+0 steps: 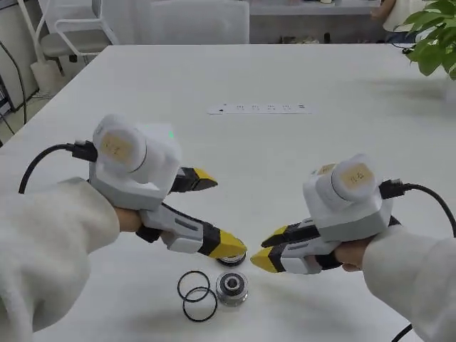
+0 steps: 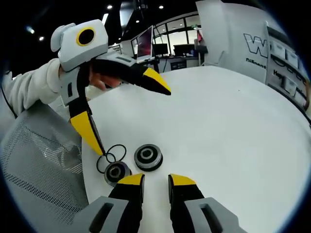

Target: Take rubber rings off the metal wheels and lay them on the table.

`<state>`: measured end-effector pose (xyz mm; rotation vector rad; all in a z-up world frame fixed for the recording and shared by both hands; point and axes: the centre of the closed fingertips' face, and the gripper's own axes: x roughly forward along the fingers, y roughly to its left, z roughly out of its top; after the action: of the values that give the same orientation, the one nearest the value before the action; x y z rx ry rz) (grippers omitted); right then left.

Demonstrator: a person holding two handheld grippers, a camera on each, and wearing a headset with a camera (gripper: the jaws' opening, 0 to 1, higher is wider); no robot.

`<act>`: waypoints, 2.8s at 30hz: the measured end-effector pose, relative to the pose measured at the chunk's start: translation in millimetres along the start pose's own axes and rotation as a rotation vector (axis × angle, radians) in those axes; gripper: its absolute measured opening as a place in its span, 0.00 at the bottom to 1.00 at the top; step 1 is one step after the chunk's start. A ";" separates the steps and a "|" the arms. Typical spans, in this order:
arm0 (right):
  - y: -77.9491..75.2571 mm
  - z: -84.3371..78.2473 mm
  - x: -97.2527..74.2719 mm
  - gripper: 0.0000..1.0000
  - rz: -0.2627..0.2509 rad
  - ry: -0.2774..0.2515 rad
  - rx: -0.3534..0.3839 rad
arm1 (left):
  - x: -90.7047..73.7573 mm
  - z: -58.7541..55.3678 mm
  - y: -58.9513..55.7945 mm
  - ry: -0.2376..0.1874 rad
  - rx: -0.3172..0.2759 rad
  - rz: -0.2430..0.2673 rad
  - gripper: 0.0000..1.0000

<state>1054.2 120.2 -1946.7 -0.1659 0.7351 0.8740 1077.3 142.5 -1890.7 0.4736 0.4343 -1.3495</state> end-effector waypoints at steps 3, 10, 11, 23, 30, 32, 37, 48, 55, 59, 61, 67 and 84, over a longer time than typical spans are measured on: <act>-0.6 0.3 0.3 0.17 0.001 -0.004 0.006 | 3.7 -13.2 0.0 0.007 -0.023 0.008 0.57; 0.3 -1.3 1.2 0.17 0.002 0.001 0.008 | 9.6 -26.3 -1.1 0.013 -0.082 0.000 0.40; 1.0 -1.8 1.5 0.17 0.004 0.003 0.005 | 10.5 -26.9 -1.3 0.014 -0.083 0.002 0.39; 3.7 -4.4 3.4 0.17 0.013 0.015 -0.001 | 22.3 -39.4 -8.5 0.053 -0.041 0.008 0.20; 5.2 -4.7 4.0 0.17 0.017 0.017 -0.005 | 23.1 -40.7 -9.5 0.051 -0.062 0.007 0.14; 5.7 -4.8 4.2 0.17 0.019 0.018 -0.005 | 23.8 -43.4 -9.7 0.059 -0.060 0.004 0.13; 6.5 -5.1 4.8 0.17 0.021 0.017 -0.006 | 22.6 -42.1 -9.2 0.049 -0.065 0.008 0.13; 9.6 -0.2 9.5 0.18 0.022 -0.020 -0.082 | 25.3 -41.7 -11.1 0.036 -0.066 0.016 0.07; 13.8 -5.4 16.3 0.22 0.009 0.007 -0.125 | 26.3 -41.0 -12.2 0.033 -0.072 0.018 0.07; 10.7 -0.2 17.4 0.24 -0.015 -0.017 -0.114 | 27.4 -39.7 -14.2 0.031 -0.066 0.013 0.07; 9.4 3.9 17.3 0.25 -0.022 -0.041 -0.095 | 27.8 -39.2 -15.1 0.029 -0.065 0.012 0.07; 9.1 3.0 20.0 0.25 -0.025 -0.043 -0.098 | 29.1 -37.8 -16.2 0.023 -0.061 0.011 0.07; 9.8 1.2 18.0 0.18 -0.008 -0.017 -0.126 | 28.7 -37.5 -16.1 0.011 -0.069 0.016 0.07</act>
<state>1055.1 138.5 -1955.9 -0.2725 0.6635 0.9134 1065.4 137.6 -1938.9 0.4266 0.4834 -1.3132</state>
